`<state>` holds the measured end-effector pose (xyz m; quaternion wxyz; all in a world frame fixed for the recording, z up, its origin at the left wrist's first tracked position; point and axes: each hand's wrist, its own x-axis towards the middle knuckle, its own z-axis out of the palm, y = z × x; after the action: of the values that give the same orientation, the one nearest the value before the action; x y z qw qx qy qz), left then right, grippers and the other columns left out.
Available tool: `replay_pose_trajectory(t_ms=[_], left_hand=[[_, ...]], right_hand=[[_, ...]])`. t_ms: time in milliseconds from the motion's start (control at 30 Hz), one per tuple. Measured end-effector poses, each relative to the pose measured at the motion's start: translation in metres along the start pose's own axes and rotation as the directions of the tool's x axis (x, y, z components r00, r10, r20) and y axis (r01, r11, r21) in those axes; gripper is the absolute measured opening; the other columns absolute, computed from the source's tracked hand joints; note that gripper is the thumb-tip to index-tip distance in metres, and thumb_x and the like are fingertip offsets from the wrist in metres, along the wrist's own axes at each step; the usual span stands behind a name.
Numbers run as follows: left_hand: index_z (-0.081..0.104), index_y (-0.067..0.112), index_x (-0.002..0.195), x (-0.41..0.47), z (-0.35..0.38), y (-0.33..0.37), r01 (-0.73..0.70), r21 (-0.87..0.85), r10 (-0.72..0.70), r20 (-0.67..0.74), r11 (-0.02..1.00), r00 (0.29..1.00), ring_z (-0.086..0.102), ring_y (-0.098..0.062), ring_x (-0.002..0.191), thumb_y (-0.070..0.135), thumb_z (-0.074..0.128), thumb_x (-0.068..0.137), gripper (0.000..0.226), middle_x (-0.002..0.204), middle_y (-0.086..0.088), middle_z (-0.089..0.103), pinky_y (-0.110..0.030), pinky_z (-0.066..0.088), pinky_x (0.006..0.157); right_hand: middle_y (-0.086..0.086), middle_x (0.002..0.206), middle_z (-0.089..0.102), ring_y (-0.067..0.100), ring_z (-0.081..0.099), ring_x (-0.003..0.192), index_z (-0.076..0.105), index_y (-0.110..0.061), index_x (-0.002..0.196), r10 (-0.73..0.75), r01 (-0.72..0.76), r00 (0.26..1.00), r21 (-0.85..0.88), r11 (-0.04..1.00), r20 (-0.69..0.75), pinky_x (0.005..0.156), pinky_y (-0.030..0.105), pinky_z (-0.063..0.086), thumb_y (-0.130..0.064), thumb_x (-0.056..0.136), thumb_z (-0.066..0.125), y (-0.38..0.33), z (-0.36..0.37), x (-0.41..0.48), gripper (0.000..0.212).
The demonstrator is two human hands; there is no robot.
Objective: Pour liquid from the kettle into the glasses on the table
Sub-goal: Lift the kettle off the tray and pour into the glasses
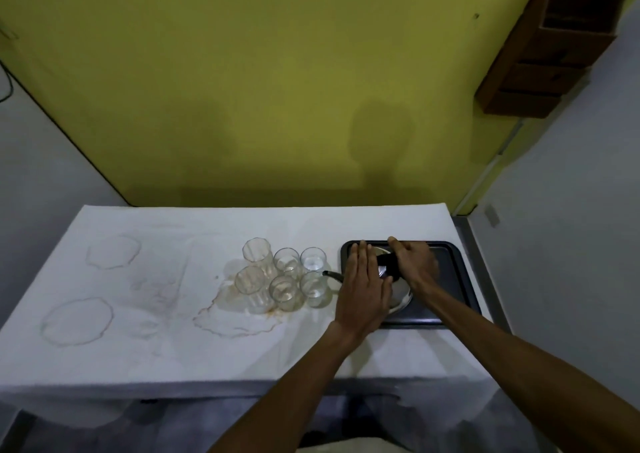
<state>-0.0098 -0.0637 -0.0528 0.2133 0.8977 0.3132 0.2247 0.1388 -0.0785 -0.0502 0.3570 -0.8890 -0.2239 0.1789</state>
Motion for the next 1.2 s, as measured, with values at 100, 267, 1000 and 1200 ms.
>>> replay_pose_trajectory(t_ms=[100,267,1000,1200], left_hand=[[0.032,-0.012,0.143,-0.001,0.002,0.000,-0.020,0.017,0.019,0.005,1.000,1.000,0.028,-0.041,0.144,0.024,0.048,0.099,0.059,0.152,-0.031,0.031,-0.052,0.027,0.118],[0.028,-0.010,0.146,-0.002,0.002,0.003,-0.004,-0.008,0.004,0.006,1.000,1.000,0.022,-0.038,0.147,0.026,0.045,0.100,0.060,0.155,-0.029,0.027,-0.049,0.022,0.121],[0.026,-0.009,0.147,-0.003,-0.002,0.017,-0.048,0.010,0.048,0.025,0.999,0.999,0.018,-0.035,0.149,0.028,0.040,0.102,0.060,0.157,-0.026,0.024,-0.043,0.013,0.124],[0.022,-0.006,0.149,-0.001,-0.004,0.017,-0.041,-0.001,0.041,0.051,0.999,0.998,0.013,-0.032,0.151,0.030,0.037,0.103,0.061,0.159,-0.023,0.020,-0.040,0.009,0.125]], right_hand=[[0.012,0.085,0.076,0.034,0.068,0.084,0.078,-0.014,0.081,0.019,-0.019,1.000,-0.005,1.000,-0.009,0.072,0.035,0.049,-0.059,0.087,0.057,0.000,-0.002,-0.001,0.050],[0.008,0.072,0.070,0.033,0.066,0.078,0.069,-0.012,0.065,0.052,-0.052,0.999,-0.008,0.999,-0.003,0.070,0.035,0.048,-0.062,0.083,0.056,-0.001,-0.007,-0.002,0.055],[0.008,0.084,0.076,0.032,0.068,0.083,0.078,-0.015,0.082,0.061,-0.057,0.997,0.066,0.996,-0.055,0.078,0.038,0.053,-0.055,0.088,0.060,0.008,-0.016,-0.007,0.044],[0.009,0.083,0.075,0.032,0.068,0.081,0.078,-0.014,0.080,0.082,-0.077,0.995,0.098,0.992,-0.051,0.078,0.041,0.055,-0.055,0.088,0.060,0.009,-0.016,-0.009,0.046]])
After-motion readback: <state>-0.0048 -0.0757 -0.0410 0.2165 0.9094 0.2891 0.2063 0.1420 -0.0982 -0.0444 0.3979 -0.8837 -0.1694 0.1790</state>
